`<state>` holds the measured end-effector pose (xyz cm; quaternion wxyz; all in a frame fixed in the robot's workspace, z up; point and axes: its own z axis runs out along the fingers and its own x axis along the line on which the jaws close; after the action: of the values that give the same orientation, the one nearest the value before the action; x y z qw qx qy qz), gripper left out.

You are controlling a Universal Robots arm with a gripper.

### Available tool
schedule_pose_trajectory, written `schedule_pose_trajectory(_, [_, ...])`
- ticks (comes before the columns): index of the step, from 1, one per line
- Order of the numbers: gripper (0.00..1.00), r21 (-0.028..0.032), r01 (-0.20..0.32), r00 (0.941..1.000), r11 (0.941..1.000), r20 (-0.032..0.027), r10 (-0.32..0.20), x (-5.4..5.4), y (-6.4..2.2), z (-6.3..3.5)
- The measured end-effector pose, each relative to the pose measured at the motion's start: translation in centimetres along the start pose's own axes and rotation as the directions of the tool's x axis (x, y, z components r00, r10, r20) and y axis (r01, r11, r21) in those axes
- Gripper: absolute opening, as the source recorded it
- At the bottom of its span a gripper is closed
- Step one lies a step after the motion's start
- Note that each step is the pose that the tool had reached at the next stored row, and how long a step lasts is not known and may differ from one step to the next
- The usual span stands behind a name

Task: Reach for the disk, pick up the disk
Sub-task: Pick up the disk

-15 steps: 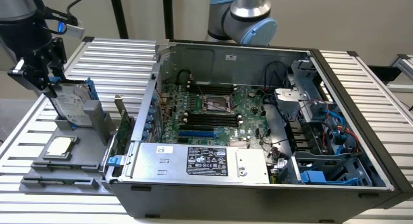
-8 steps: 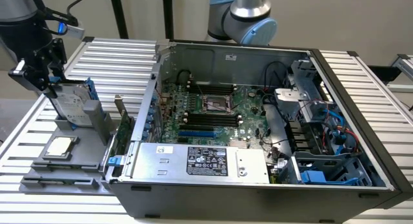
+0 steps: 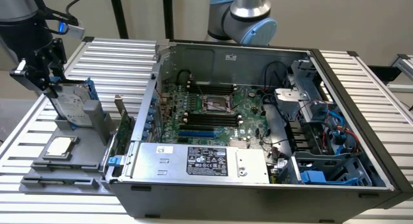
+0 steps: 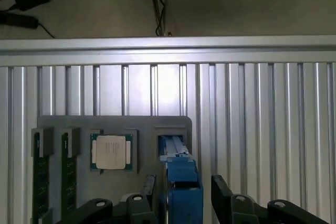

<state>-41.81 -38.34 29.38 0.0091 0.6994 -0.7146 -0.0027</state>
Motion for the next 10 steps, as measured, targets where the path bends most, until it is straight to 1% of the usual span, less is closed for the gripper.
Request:
schedule_pose_trajectory(1, [0.54, 0.0, 0.002, 1.0, 1.0, -0.0001, -0.002, -0.01, 0.0, 0.0])
schedule_pose_trajectory(2, [0.52, -0.0001, 0.003, 1.0, 1.0, -0.0001, -0.003, -0.01, 0.0, 0.0])
schedule_pose_trajectory(3, [0.45, -0.0001, 0.003, 1.0, 1.0, -0.0002, -0.003, -0.01, 0.0, 0.0])
schedule_pose_trajectory(4, [0.45, 0.0, 0.003, 1.0, 1.0, -0.0001, -0.003, -0.01, 0.0, 0.01])
schedule_pose_trajectory(5, [0.38, -0.0001, 0.003, 1.0, 1.0, -0.0002, -0.003, -0.01, 0.0, 0.01])
schedule_pose_trajectory(10, [0.38, -0.0002, 0.003, 1.0, 1.0, -0.0004, -0.003, -0.01, 0.0, 0.01])
